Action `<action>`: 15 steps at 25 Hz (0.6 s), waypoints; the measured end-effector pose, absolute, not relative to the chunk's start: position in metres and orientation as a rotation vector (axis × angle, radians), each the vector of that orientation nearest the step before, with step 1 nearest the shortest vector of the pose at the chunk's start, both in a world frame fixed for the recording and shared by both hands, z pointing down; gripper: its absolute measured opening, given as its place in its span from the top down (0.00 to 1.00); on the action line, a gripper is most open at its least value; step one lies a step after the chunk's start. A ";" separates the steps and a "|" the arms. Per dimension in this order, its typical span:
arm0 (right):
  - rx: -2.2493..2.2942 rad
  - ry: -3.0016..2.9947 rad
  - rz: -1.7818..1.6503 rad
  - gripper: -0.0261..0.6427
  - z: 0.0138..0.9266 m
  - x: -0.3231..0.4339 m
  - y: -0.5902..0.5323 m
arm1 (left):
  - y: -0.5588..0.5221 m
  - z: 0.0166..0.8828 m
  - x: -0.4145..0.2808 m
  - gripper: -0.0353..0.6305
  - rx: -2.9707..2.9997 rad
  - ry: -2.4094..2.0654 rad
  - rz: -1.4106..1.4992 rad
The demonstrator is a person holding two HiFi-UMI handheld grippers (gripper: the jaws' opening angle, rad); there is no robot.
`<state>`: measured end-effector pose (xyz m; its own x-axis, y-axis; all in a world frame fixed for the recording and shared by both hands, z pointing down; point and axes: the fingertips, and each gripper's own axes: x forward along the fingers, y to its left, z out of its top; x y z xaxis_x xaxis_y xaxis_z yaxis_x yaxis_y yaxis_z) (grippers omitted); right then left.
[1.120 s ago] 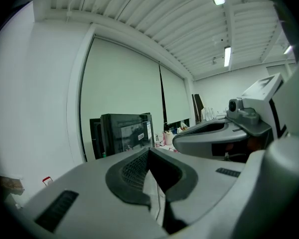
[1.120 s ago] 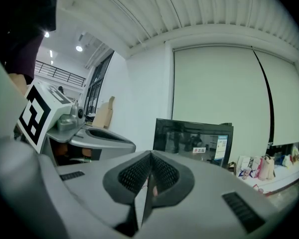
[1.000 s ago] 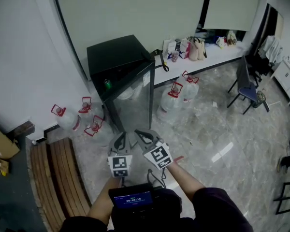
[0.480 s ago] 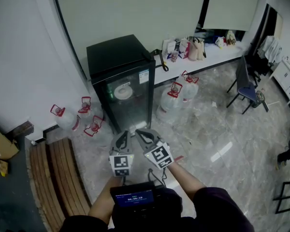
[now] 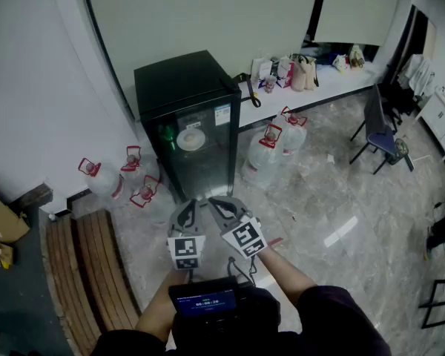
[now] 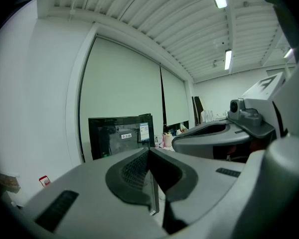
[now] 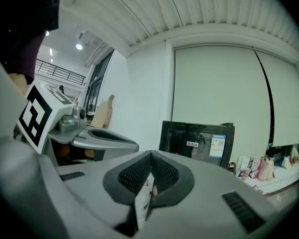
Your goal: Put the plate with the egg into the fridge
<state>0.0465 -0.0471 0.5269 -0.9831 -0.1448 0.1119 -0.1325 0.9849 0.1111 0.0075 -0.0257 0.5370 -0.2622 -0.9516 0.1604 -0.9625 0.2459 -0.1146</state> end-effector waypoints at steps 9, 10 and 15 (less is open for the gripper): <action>0.206 -3.001 -0.144 0.95 0.532 0.041 -0.047 | -0.026 0.544 0.001 0.93 1.862 -2.424 0.285; 0.206 -3.000 -0.142 0.95 0.533 0.041 -0.047 | -0.026 0.545 0.001 0.93 1.862 -2.423 0.285; 0.200 -3.000 -0.138 0.95 0.533 0.032 -0.043 | -0.024 0.546 -0.007 0.93 1.857 -2.417 0.283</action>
<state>0.0324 -0.0430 0.5333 -0.9825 -0.1380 0.1250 -0.1259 0.9870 0.0998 -0.0066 -0.0237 0.5462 -0.2621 -0.9489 0.1756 -0.9639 0.2483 -0.0967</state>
